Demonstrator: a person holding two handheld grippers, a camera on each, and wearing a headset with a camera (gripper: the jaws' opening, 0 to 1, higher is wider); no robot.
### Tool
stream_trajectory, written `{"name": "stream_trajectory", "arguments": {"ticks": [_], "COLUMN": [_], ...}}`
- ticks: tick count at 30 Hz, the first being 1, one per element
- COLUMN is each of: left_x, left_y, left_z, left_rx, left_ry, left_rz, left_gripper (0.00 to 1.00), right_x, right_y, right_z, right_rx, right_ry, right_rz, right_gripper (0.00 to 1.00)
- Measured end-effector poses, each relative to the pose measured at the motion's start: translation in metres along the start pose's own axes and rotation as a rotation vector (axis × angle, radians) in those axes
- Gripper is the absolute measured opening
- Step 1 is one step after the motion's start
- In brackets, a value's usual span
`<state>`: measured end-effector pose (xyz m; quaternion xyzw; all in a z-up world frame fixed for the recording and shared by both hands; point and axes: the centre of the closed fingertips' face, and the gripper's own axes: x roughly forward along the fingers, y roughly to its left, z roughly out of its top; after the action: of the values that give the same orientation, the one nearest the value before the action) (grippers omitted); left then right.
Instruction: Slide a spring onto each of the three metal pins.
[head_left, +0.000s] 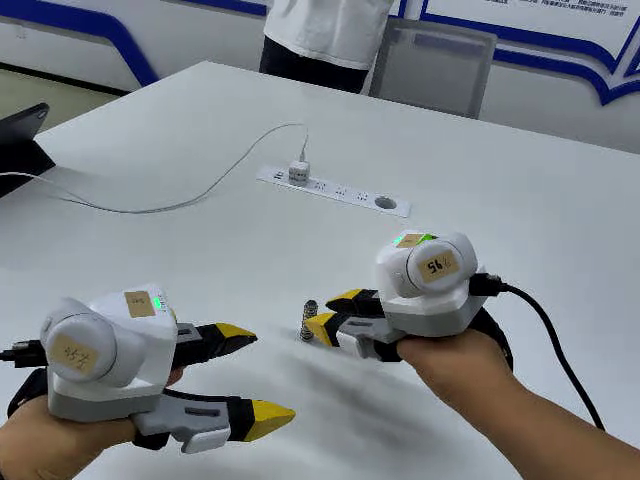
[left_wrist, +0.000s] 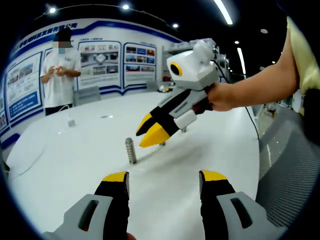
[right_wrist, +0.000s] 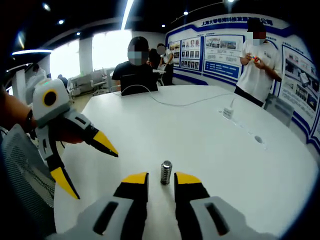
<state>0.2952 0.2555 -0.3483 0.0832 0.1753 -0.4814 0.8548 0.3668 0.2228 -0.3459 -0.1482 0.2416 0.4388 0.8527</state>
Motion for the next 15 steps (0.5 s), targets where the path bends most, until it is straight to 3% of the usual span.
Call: {"name": "stream_trajectory", "arguments": {"ticks": [15], "left_x": [0.003], "left_y": [-0.004], "left_z": [0.005], "left_rx": [0.003], "left_ry": [-0.006], "left_rz": [-0.007], "left_gripper": [0.59], "right_x": [-0.028], "right_y": [0.015], "right_z": [-0.016], "right_rx": [0.009], "right_ry": [-0.021], "right_rz": [-0.007], "right_gripper": [0.23]}}
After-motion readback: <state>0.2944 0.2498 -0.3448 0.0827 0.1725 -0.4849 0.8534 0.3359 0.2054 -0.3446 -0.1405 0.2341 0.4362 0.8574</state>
